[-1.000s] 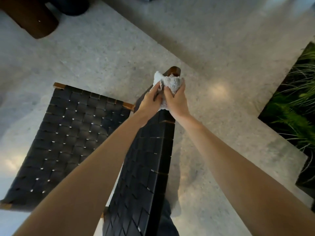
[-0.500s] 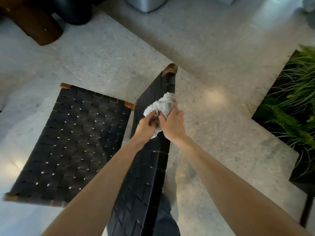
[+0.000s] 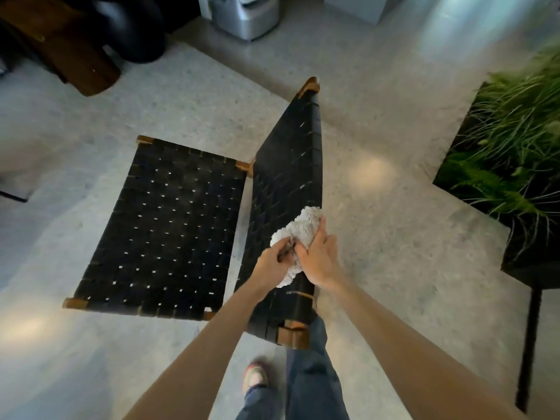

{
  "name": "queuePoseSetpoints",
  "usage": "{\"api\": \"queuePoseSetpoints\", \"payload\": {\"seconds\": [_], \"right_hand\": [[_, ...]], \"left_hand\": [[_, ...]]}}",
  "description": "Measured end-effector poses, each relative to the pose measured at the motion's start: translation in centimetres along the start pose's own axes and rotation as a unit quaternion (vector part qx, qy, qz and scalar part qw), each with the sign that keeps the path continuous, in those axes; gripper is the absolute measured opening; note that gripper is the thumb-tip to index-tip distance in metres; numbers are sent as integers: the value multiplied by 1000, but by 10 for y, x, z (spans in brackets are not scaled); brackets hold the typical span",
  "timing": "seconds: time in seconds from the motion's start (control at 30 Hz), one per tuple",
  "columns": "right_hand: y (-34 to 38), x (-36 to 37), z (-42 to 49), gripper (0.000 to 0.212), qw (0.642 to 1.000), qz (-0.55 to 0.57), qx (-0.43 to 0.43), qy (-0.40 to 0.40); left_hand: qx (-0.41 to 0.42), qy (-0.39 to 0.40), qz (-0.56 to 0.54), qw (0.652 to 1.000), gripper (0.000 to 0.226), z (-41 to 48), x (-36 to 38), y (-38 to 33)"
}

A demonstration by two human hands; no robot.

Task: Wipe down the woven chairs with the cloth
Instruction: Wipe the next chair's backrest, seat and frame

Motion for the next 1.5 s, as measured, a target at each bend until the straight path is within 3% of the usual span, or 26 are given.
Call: {"api": "queuePoseSetpoints", "payload": {"seconds": [0.2,0.57,0.7,0.83,0.93,1.1,1.33,1.5], "right_hand": [[-10,39,-68,84,997,-36,53,41],[-5,39,-130,76,980,-56,98,162],[-11,29,-165,68,979,-66,37,191],[-8,16,-201,70,988,-20,-113,101],[5,13,-220,72,978,-17,-199,65],[42,30,-249,60,951,20,-294,90],[105,97,-255,51,931,13,-301,207],[169,164,-239,48,917,-1,-295,269]], "left_hand": [[-29,22,44,998,44,-67,18,29],[-69,0,-44,997,41,-146,46,28],[-46,-16,-26,998,42,-176,55,24],[11,-88,6,996,39,-216,55,14],[52,-135,0,989,34,-250,48,11],[89,-216,12,972,28,-308,23,20],[87,-291,32,952,30,-368,-44,63],[43,-305,14,951,31,-392,-115,113]]}}
Point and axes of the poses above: each hand's wrist, its own z-axis towards the middle knuckle, its own x-axis out of the palm, y = z × x, the point moved 2 cm from there along z, towards the middle knuckle, and after that the axes turned 11 degrees about y, right-handed, at the moved point
